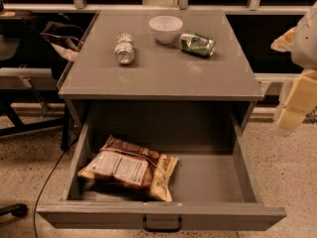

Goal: Pick brown chip bag from top drawer and place on counter

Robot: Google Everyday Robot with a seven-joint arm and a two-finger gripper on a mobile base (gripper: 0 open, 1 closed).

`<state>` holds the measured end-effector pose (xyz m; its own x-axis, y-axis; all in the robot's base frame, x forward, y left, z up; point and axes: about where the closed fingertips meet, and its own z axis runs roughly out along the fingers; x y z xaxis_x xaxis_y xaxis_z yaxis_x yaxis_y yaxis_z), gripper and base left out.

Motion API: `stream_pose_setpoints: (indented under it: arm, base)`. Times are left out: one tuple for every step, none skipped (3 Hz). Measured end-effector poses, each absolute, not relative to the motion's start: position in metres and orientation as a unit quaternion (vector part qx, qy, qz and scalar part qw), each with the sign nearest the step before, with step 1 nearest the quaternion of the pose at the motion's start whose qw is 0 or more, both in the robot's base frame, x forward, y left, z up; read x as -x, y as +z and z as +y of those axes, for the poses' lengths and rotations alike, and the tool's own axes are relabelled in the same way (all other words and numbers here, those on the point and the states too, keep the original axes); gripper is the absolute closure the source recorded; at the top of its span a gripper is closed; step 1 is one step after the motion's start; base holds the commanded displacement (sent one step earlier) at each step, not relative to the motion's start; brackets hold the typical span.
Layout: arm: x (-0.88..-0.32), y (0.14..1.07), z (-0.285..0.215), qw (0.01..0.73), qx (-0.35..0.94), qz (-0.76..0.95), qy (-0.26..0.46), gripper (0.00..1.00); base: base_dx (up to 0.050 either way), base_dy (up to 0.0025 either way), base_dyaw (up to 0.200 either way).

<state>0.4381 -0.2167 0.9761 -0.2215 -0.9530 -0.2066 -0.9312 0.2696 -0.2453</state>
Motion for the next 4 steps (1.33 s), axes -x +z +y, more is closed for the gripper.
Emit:
stream_pose_setpoints:
  arm:
    - [-0.438,0.976,-0.217,0.159,0.603,0.781,-0.034,0.0]
    - [-0.441,0.975,-0.207,0.195,0.597,0.778,-0.007,0.0]
    - [-0.446,0.97,-0.19,0.262,0.58,0.77,0.047,0.0]
    - [-0.449,0.972,-0.169,0.315,0.568,0.754,0.097,0.0]
  base:
    - [0.0,0.0,0.0]
    - [0.0,0.0,0.0]
    - [0.0,0.0,0.0]
    - [0.0,0.0,0.0]
